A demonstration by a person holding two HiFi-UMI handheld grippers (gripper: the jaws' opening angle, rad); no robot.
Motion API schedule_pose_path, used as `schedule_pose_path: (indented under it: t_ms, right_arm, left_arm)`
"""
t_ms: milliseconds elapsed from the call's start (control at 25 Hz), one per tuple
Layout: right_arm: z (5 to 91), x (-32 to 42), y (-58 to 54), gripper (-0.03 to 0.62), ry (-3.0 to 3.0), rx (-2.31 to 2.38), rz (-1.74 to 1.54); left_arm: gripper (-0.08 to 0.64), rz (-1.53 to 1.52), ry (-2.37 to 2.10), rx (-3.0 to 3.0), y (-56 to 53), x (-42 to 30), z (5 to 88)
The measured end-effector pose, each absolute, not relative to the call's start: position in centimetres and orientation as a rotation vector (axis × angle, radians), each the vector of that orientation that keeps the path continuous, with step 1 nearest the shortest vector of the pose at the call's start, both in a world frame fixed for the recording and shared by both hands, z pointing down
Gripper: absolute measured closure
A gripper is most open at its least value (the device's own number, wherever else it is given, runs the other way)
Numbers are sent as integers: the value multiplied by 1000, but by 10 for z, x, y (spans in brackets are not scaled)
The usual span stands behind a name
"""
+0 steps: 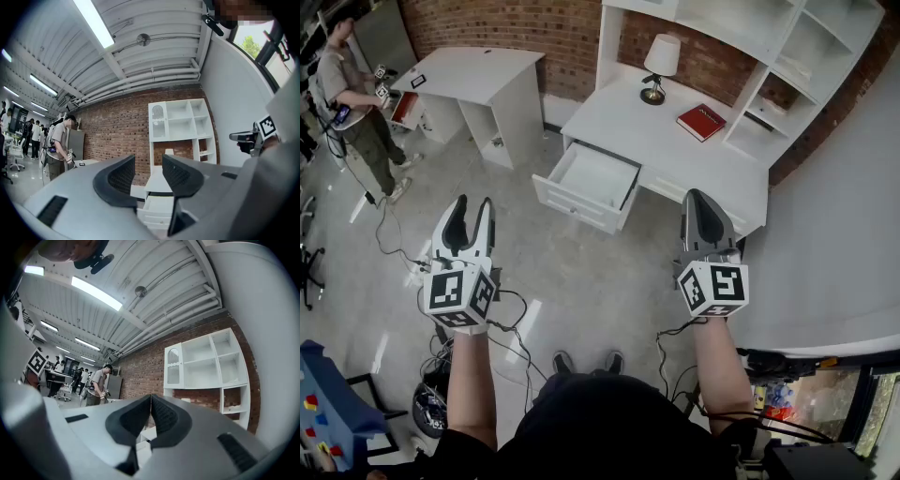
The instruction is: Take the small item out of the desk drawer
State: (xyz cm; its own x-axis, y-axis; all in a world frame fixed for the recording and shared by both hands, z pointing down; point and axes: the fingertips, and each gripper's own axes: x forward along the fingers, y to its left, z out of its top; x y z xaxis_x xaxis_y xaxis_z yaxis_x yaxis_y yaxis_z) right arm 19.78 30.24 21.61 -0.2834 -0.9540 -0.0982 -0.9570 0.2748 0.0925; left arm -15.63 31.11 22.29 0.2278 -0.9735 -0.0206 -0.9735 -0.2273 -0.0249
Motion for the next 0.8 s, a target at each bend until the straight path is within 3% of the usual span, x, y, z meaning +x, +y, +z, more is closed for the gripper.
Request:
schedule_pose_path:
  t_ms: [320,480,800]
  right_arm:
    - [212,197,309,588,2452,-1882,207]
    - [213,198,310,500,2430,-1924,172]
    - [212,174,323,479,2449,-1917,158]
  left_arm:
    - [396,12,1918,-2437,316,-162,219]
    - [391,37,1903,-2441,322,-168,214]
    - [330,59,1870,-2492,335,-188,218]
